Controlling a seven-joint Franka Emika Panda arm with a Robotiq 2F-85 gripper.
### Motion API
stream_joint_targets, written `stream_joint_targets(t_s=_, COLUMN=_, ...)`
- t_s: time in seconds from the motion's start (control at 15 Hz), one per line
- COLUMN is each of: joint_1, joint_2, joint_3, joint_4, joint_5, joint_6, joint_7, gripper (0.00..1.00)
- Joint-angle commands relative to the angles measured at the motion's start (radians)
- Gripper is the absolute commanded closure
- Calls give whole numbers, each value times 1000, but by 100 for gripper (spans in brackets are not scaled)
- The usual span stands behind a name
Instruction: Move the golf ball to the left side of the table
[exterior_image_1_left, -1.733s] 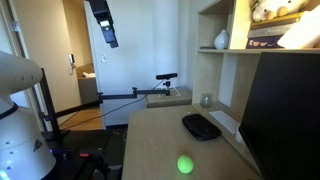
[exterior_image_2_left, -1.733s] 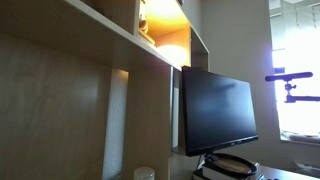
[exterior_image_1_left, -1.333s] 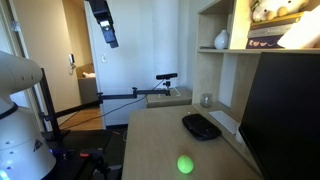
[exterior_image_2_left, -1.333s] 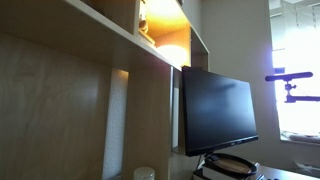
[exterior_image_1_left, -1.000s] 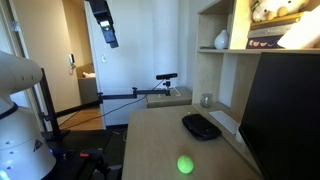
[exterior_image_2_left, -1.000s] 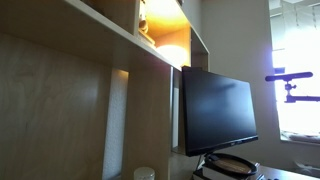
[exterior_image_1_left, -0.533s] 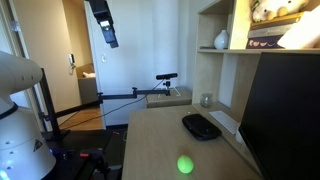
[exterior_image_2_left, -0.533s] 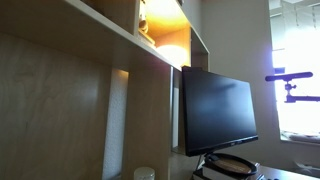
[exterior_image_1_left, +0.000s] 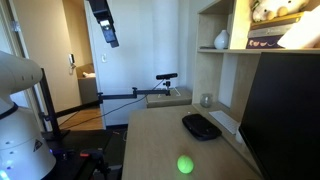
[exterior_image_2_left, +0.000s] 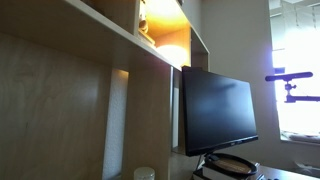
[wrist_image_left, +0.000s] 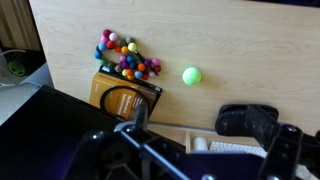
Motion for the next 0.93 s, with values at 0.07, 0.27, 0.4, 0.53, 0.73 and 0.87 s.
stream_joint_targets(t_s=0.07, joint_1=2, joint_2=47, joint_3=-17, joint_4=43, joint_5=15, joint_6=19, joint_7=34, gripper=0)
stream_joint_targets(t_s=0.27, joint_1=-13, joint_2=96, joint_3=-16, joint_4=73, joint_5=4, joint_6=42, joint_7=71, gripper=0)
stream_joint_targets(t_s=0.4, joint_1=-27, joint_2=139, joint_3=-14, joint_4=97, joint_5=-9, joint_6=70, joint_7=95, gripper=0)
stream_joint_targets(t_s=0.53, joint_1=-43, joint_2=196, joint_3=-17, joint_4=129, joint_5=-15, joint_6=89, joint_7=117, gripper=0)
stream_joint_targets(t_s=0.73, joint_1=-71, joint_2=290, joint_3=-20, joint_4=181, joint_5=-25, joint_6=88, joint_7=139, gripper=0)
stream_joint_targets(t_s=0.87, joint_1=-87, joint_2=355, joint_3=-25, joint_4=216, joint_5=-30, joint_6=73, joint_7=148, gripper=0)
